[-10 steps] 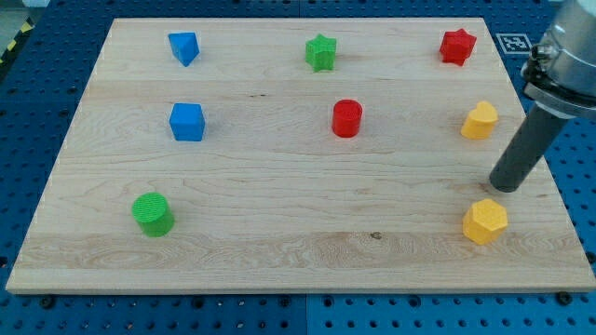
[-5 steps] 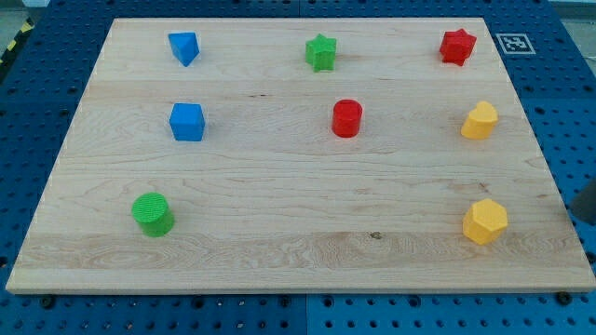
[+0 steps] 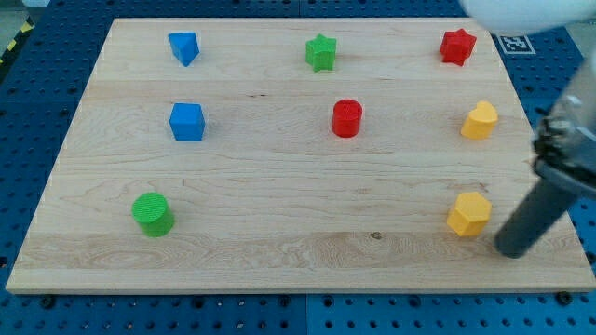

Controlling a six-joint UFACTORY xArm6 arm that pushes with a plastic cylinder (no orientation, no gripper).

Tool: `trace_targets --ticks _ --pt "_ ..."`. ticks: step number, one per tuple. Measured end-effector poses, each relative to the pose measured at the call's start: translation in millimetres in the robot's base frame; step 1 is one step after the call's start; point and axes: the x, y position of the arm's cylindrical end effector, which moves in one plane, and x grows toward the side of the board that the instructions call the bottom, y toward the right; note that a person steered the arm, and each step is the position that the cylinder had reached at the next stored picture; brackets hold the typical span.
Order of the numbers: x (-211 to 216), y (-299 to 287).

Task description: Move the green circle parallel to the yellow hexagon

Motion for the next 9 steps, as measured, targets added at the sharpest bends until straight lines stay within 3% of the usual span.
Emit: trace_targets --ticks 1,2,4,6,9 --pt "-14 34" --pt "-28 6" --pt "-28 -105" --pt "-39 -71" --pt "-50 -155"
